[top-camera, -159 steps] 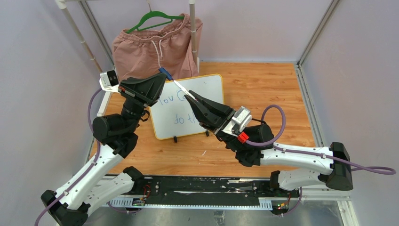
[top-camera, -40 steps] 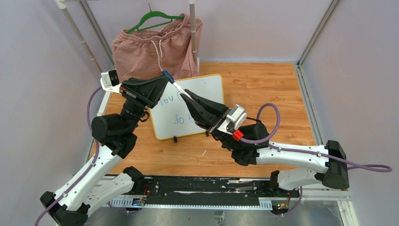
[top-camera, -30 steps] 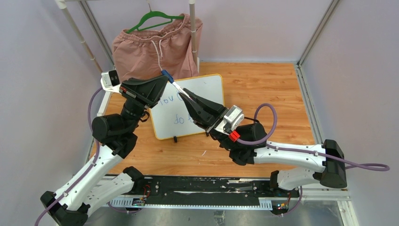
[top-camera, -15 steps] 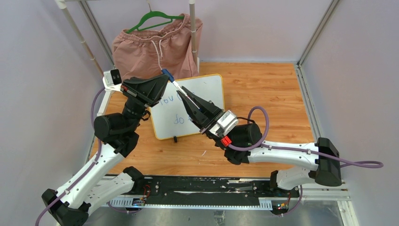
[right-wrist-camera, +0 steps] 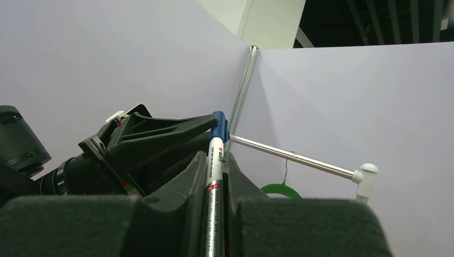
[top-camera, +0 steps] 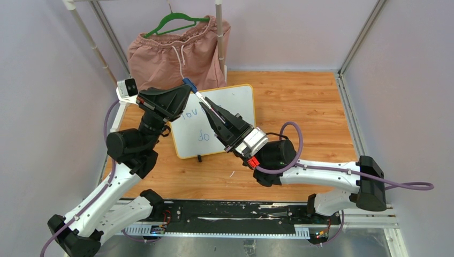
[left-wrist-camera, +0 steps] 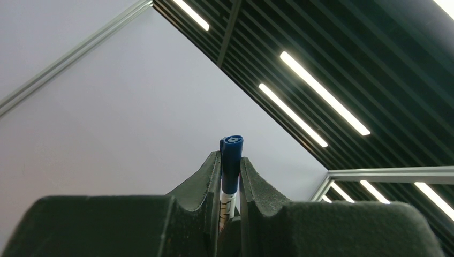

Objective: Write a sentence on the whiteboard
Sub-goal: Close the whiteboard marker at the center of the board.

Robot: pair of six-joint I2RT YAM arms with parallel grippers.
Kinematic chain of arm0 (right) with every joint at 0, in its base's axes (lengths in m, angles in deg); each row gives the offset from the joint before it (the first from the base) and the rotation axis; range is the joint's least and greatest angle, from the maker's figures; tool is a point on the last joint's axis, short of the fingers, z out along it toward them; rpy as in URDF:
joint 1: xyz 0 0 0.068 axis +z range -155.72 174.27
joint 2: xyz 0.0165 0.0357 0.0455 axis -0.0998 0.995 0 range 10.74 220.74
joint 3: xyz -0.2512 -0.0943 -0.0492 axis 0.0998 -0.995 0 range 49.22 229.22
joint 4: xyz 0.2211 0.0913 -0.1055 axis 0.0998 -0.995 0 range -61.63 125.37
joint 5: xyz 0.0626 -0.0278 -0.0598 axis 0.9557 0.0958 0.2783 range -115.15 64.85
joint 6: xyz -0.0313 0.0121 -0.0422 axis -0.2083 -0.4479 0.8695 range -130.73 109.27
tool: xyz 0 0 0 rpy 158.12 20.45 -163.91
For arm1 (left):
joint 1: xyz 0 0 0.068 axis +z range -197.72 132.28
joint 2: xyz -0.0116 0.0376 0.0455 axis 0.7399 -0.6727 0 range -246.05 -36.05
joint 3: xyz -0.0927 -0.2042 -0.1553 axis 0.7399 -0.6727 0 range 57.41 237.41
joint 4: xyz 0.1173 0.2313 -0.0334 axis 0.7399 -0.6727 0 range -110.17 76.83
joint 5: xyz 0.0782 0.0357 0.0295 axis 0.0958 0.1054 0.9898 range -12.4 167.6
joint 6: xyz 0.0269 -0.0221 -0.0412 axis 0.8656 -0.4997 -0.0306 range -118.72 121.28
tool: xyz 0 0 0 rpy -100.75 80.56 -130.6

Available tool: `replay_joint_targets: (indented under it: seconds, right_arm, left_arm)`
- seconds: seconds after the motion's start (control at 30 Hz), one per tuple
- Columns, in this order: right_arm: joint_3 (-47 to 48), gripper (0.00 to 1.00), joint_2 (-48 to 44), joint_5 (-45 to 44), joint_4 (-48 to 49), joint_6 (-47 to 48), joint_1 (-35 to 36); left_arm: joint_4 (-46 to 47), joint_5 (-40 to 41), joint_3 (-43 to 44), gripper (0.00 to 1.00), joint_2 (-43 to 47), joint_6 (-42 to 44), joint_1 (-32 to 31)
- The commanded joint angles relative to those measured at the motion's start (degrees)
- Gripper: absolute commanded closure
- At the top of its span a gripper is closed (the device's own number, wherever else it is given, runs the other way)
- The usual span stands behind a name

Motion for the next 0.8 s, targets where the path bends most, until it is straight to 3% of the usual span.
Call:
replay_joint_targets:
  seconds: [0.0, 0.77]
  right_arm:
    - [2.7, 1.00, 1.0, 2.6, 1.7, 2.4, 0.8]
    - [3.5, 1.00, 2.1, 2.9, 0.7, 4.2, 0.8]
  left_arm:
    - [0.0, -2.7, -0.7, 1.00, -0.6, -0.6, 0.1]
    - [0.0, -3.5, -1.1, 1.00, -0.8, -0.7, 0.1]
